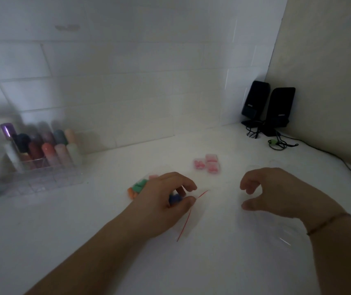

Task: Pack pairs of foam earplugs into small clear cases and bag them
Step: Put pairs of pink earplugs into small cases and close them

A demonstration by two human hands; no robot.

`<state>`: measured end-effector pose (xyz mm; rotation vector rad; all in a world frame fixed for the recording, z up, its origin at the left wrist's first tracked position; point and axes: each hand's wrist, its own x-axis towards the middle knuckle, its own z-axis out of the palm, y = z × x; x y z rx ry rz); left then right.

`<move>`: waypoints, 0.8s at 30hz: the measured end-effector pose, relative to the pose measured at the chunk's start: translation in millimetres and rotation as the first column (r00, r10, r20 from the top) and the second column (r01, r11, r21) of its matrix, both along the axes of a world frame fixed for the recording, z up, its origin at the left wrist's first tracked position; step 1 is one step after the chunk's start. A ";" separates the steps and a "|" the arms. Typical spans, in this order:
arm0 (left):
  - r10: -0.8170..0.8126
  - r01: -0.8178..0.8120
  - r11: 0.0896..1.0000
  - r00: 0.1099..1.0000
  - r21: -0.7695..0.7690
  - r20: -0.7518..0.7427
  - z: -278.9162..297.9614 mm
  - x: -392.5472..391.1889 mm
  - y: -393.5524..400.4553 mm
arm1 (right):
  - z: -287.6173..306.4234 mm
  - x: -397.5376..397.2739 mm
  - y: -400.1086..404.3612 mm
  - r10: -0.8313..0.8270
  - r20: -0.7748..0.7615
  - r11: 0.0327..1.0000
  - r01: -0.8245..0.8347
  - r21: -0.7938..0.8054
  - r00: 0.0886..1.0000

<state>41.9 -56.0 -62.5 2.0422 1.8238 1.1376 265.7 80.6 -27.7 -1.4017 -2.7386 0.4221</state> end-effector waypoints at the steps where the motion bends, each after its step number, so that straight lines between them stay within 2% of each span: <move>1: -0.001 0.001 1.000 1.000 -0.003 -0.002 -1.3 -0.9 1.0 | -0.7 -1.4 -0.5 0.001 0.011 1.000 -0.001 -0.009 1.000; 4: 0.004 -0.004 1.000 1.000 0.004 -0.023 -2.1 -0.4 0.7 | -4.2 -6.0 -1.7 0.004 0.055 1.000 -0.004 0.003 0.999; 6: 0.025 -0.025 0.999 0.999 0.020 -0.021 -2.7 0.0 0.8 | -5.7 -8.9 -2.8 -0.010 0.024 0.996 0.008 0.086 1.000; 8: 0.037 -0.040 0.998 0.998 0.051 0.047 -3.6 -0.2 2.3 | -4.4 -14.1 -7.1 0.037 -0.097 0.972 -0.013 0.235 0.995; 10: 0.047 -0.064 0.996 0.966 0.061 0.255 -0.9 0.9 3.9 | 0.6 -24.8 -19.8 0.187 -0.287 0.931 -0.077 0.357 0.939; 12: 0.020 -0.028 1.000 0.832 0.006 0.555 7.9 1.1 4.0 | 6.2 -39.2 -38.3 0.348 -0.454 0.908 -0.174 0.382 0.821; 14: -0.027 0.149 0.985 0.621 -0.085 0.784 15.4 -2.0 2.4 | 5.6 -51.5 -53.6 0.459 -0.532 0.880 -0.279 0.385 0.712; 15: -0.049 0.255 0.961 0.525 -0.102 0.850 17.1 -4.3 1.2 | 3.5 -55.8 -58.4 0.501 -0.546 0.861 -0.322 0.393 0.671; 17: -0.108 0.412 0.909 0.382 -0.065 0.918 16.8 -9.1 -0.9 | 0.7 -60.8 -62.7 0.558 -0.561 0.829 -0.377 0.413 0.612; 20: -0.177 0.467 0.883 0.250 0.042 0.952 15.2 -12.3 0.1 | -1.8 -62.8 -63.0 0.592 -0.579 0.804 -0.357 0.476 0.560; 24: -0.219 0.469 0.876 0.171 0.116 0.961 13.8 -12.3 2.1 | -5.4 -69.3 -63.3 0.591 -0.536 0.760 -0.192 0.621 0.604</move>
